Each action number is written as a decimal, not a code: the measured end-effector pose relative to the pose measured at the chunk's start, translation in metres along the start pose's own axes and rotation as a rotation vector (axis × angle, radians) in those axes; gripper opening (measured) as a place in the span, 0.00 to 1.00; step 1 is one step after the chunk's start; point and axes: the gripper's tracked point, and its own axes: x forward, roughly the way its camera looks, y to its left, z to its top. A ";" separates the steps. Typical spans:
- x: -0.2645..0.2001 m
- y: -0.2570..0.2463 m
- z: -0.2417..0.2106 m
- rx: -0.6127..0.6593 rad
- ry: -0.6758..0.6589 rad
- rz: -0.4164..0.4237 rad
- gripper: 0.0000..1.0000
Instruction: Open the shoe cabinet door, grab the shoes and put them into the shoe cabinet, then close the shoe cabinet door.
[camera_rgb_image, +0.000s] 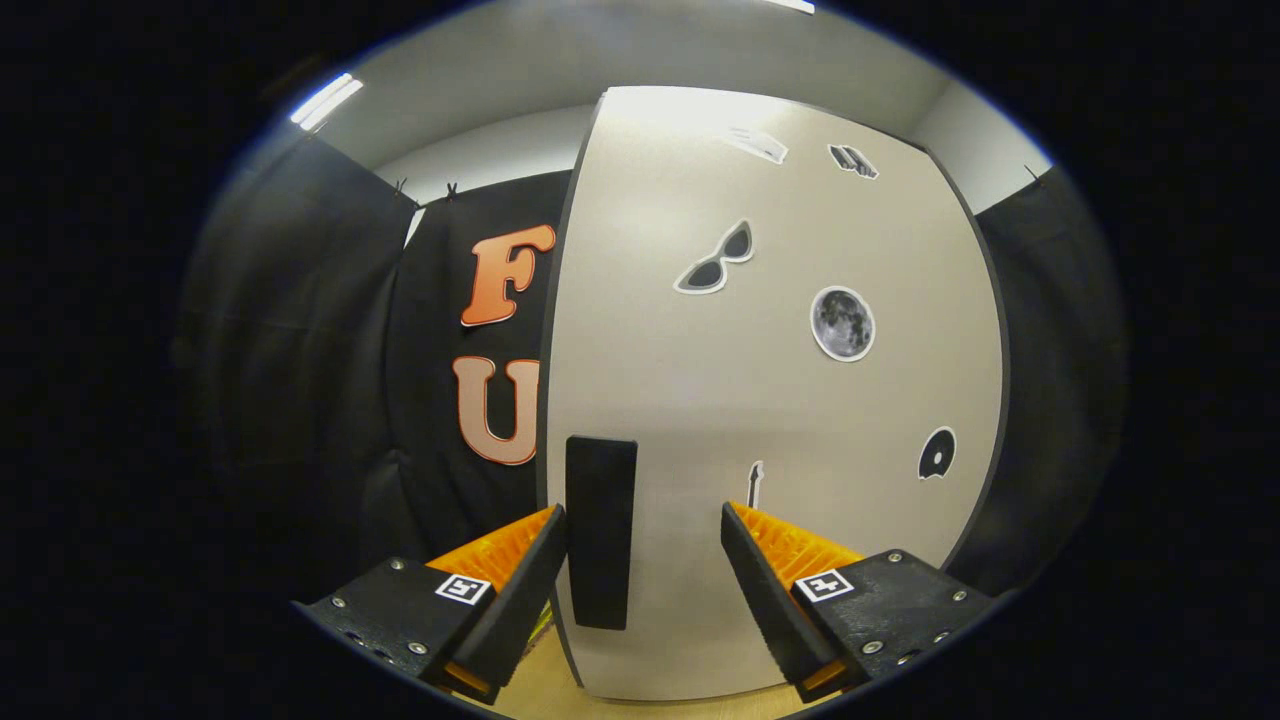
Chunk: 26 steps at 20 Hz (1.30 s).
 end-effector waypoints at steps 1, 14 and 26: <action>-0.007 -0.001 0.001 0.001 0.004 -0.002 0.95; -0.151 -0.037 0.036 0.002 -0.026 -0.103 0.95; -0.262 -0.061 0.031 0.025 0.006 -0.208 0.95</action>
